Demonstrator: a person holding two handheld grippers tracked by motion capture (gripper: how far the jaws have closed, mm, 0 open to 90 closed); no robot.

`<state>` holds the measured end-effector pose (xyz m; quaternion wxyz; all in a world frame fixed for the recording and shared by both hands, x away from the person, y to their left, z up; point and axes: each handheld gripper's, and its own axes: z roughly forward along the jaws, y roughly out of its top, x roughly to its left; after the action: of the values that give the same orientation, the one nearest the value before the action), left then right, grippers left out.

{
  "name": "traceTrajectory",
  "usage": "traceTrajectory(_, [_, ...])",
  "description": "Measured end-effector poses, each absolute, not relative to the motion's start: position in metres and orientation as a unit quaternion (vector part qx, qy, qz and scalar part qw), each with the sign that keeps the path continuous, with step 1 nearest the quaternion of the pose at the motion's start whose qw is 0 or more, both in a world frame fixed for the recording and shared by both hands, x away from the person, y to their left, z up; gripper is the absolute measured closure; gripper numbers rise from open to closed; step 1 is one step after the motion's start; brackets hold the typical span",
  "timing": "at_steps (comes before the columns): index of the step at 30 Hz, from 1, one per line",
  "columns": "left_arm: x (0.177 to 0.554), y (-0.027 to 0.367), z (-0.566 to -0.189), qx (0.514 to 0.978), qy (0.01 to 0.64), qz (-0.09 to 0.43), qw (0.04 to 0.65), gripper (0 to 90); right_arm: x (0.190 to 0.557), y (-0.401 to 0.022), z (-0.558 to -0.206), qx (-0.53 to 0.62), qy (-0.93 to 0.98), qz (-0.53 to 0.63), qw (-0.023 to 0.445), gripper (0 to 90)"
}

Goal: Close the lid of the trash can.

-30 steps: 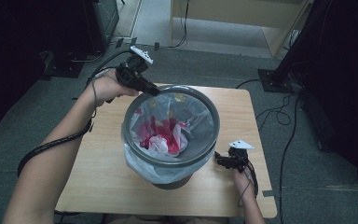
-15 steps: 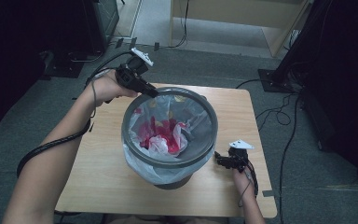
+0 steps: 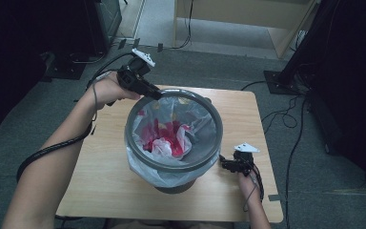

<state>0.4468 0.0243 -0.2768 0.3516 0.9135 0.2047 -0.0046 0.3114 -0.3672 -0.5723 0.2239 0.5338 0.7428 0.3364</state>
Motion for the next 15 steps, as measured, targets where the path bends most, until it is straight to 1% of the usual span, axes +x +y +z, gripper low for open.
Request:
traceTrajectory(3, [0.4468,0.0247,-0.2763,0.912,0.205,-0.007,0.355,67.5,0.3113,-0.3672,-0.5723,0.534,0.743,0.336,0.224,17.0])
traceTrajectory(7, [0.449,0.0257,-0.2757,0.907,0.218,-0.007,0.361,59.9,0.3114,-0.3672,-0.5723,0.534,0.743,0.336,0.224,17.0])
traceTrajectory(9, [0.4499,0.0256,-0.2765,0.905,0.224,-0.007,0.36,58.2,0.3114,-0.3672,-0.5723,0.534,0.743,0.336,0.224,17.0])
traceTrajectory(11, [0.4506,0.0255,-0.2767,0.904,0.229,-0.005,0.362,53.3,0.3113,-0.3672,-0.5723,0.534,0.743,0.336,0.224,17.0])
traceTrajectory(15, [0.4529,0.0269,-0.2754,0.896,0.241,-0.006,0.373,46.4,0.3113,-0.3672,-0.5723,0.534,0.743,0.336,0.224,17.0])
